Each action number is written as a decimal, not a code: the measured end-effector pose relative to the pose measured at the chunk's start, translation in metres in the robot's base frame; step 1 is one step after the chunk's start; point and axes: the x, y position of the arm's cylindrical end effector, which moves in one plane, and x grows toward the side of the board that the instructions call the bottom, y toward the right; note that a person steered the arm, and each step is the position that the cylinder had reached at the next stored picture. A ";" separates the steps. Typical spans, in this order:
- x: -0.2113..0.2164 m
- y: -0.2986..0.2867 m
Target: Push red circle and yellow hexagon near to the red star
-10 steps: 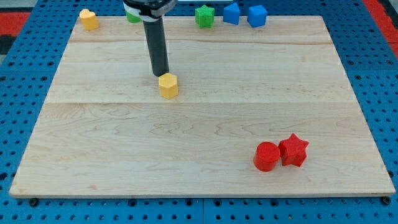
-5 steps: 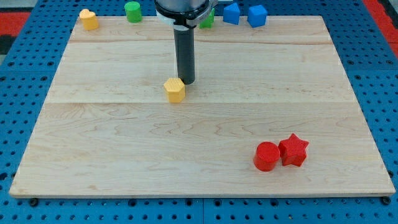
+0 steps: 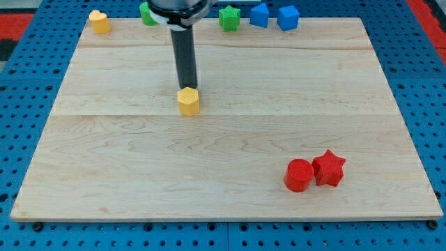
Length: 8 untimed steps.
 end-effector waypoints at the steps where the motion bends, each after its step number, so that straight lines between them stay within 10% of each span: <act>1: -0.004 -0.024; 8: 0.106 0.141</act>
